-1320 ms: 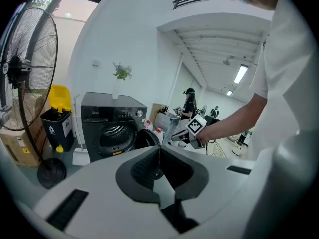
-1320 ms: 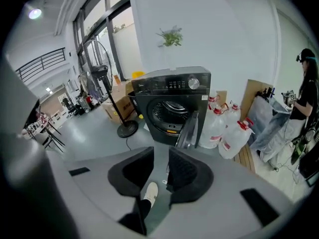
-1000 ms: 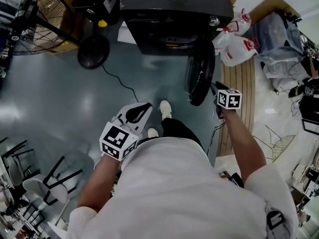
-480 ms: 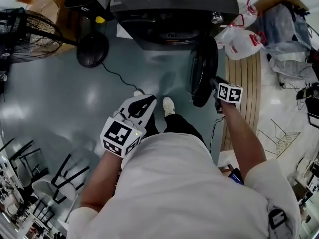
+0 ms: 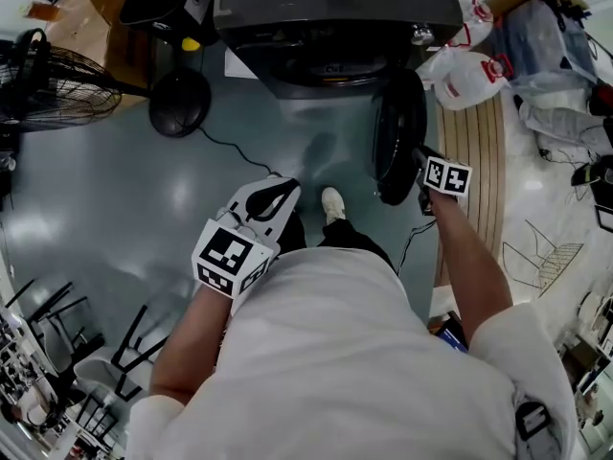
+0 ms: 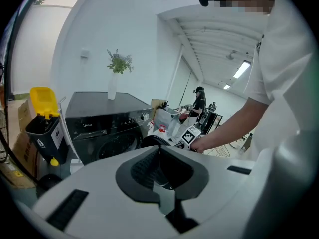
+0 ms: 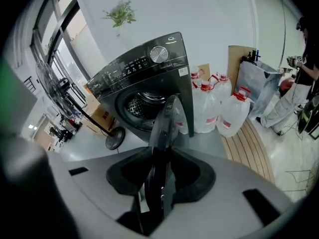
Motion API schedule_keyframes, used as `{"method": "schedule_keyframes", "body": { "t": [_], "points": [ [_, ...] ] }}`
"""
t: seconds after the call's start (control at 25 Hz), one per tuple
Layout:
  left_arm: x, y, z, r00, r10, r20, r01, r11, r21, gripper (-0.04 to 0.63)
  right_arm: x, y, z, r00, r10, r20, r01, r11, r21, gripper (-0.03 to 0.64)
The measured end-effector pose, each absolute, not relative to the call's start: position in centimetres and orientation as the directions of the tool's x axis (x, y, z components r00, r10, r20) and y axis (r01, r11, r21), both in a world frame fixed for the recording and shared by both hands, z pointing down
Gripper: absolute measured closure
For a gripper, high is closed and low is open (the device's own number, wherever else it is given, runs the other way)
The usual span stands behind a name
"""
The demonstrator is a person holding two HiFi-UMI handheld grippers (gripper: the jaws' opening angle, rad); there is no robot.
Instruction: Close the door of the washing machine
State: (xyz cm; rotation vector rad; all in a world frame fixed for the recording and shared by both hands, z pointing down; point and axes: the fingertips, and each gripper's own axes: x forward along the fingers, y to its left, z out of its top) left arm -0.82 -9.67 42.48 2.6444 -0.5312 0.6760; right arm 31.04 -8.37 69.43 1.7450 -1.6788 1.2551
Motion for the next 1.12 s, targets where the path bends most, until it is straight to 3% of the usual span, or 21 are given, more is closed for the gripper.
{"method": "schedule_keyframes", "body": {
  "t": [1.12],
  "points": [
    [-4.2,-12.3,42.3,0.810,-0.315,0.495,-0.480,-0.841,0.252,0.574,24.8,-12.2,69.3,-0.210,-0.591,0.779,-0.857,-0.273,-0.438,0.488]
  ]
}}
